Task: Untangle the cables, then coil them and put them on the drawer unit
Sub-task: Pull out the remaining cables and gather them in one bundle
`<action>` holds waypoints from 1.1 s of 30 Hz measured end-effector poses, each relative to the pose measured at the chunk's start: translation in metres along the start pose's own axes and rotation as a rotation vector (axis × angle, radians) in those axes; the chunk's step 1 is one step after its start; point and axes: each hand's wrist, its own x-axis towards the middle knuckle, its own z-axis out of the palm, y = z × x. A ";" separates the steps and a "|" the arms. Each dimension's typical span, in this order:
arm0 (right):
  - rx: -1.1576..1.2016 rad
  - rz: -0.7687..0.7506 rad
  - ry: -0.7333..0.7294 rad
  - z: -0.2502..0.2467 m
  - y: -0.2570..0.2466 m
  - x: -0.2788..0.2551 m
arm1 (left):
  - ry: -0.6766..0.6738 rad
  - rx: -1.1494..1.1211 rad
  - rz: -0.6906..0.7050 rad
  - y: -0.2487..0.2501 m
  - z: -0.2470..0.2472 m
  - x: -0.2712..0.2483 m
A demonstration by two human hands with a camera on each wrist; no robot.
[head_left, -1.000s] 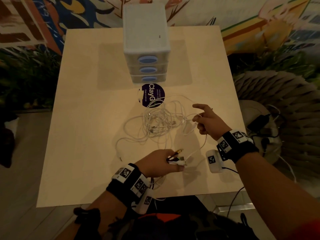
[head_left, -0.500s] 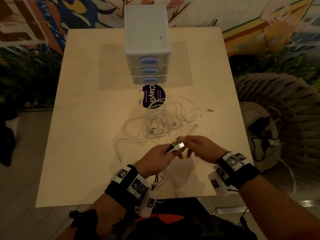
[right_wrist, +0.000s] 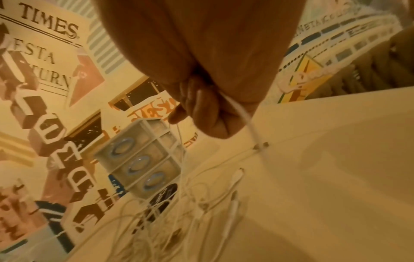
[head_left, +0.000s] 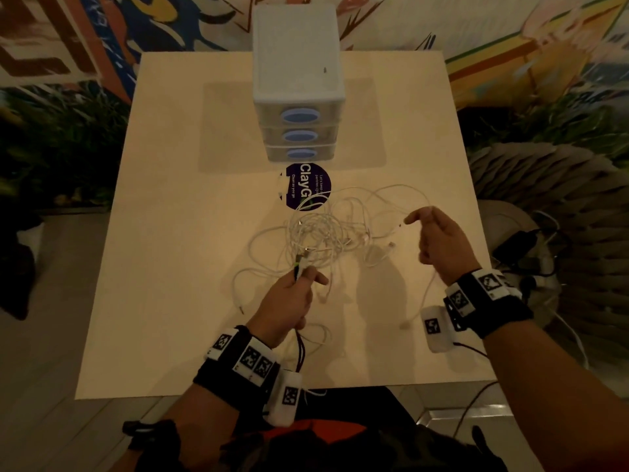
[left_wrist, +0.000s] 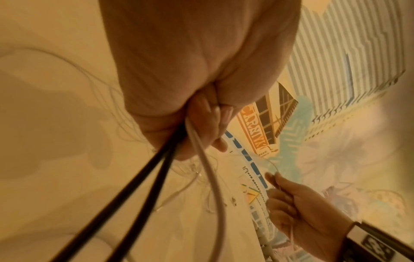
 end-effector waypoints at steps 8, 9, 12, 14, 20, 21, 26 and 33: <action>-0.368 0.000 -0.033 0.000 0.013 0.016 | 0.172 -0.003 0.043 -0.007 -0.020 0.015; -0.381 -0.009 -0.059 0.005 0.011 0.016 | 0.185 -0.004 0.050 -0.008 -0.021 0.018; -0.445 -0.047 -0.086 0.021 0.003 0.016 | 0.221 -0.019 0.043 -0.010 -0.023 0.026; -0.490 -0.089 -0.068 0.030 -0.006 0.015 | 0.225 -0.028 0.036 -0.010 -0.024 0.028; -0.717 -0.264 -0.340 0.073 -0.032 0.003 | 0.183 0.021 0.084 -0.012 -0.029 0.032; -0.776 -0.283 -0.366 0.083 -0.032 0.004 | 0.164 0.025 0.080 -0.012 -0.030 0.033; -1.009 -0.265 -0.423 0.122 -0.028 0.013 | 0.138 0.070 0.045 -0.010 -0.029 0.040; -1.215 -0.297 -0.412 0.134 -0.021 0.018 | 0.022 0.218 0.090 -0.008 -0.031 0.038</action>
